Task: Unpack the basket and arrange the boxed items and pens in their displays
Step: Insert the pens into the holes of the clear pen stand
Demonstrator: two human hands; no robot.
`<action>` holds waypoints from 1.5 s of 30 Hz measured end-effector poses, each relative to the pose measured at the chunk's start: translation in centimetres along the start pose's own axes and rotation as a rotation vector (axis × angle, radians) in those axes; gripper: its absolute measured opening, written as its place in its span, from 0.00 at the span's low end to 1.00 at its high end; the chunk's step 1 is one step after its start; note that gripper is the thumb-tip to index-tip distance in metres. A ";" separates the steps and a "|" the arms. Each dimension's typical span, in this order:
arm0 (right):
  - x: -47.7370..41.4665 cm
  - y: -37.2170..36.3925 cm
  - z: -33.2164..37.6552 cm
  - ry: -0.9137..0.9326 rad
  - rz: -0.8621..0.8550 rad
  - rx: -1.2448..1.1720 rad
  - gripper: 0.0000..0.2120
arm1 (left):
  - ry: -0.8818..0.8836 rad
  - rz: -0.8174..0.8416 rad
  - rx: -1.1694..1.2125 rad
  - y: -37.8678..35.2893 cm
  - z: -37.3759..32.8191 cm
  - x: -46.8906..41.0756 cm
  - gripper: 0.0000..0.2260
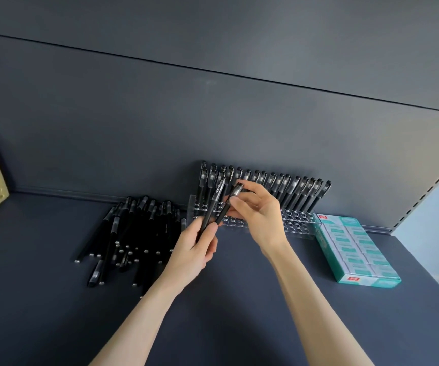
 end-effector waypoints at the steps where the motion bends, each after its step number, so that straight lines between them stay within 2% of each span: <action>1: -0.1 -0.1 0.1 -0.002 0.013 -0.006 0.14 | -0.013 -0.019 -0.010 0.2 -0.1 0.0 0.09; 7: -0.5 -0.3 -0.5 -0.005 -0.001 0.098 0.09 | -0.027 -0.041 -0.046 0.3 0.2 -0.1 0.07; 10: -1.0 1.0 -0.5 -0.006 -0.106 0.024 0.15 | -0.057 -0.130 -0.030 1.3 0.1 -0.2 0.08; 13: -1.9 2.7 0.6 0.071 -0.212 -0.027 0.16 | -0.105 -0.274 -0.095 2.8 -0.1 -0.2 0.09; 17: -2.9 3.2 2.7 0.225 -0.294 0.203 0.19 | -0.108 -0.373 -0.110 3.9 0.1 -0.1 0.13; 20: -3.5 2.3 3.2 0.283 -0.297 0.297 0.20 | -0.092 -0.373 -0.107 4.0 0.4 -0.2 0.13; 30: -3.7 0.4 1.8 0.360 -0.224 0.496 0.18 | -0.081 -0.371 -0.119 3.9 0.7 -0.2 0.13; 34: -3.3 -0.4 1.5 0.394 -0.196 0.658 0.18 | -0.070 -0.370 -0.128 3.9 0.8 -0.2 0.12; 45: -3.4 -0.4 -0.2 0.314 -0.187 0.824 0.14 | -0.072 -0.317 -0.063 3.3 0.9 -0.4 0.12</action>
Point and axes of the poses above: each hand's wrist, its own x-axis away from the middle knuckle, its own y-axis out of the back of the hand, z = x × y, the point moved 9 cm from there along -x, towards the middle knuckle, and after that the axes turned 1 degree about -x, right-handed, at the moved point
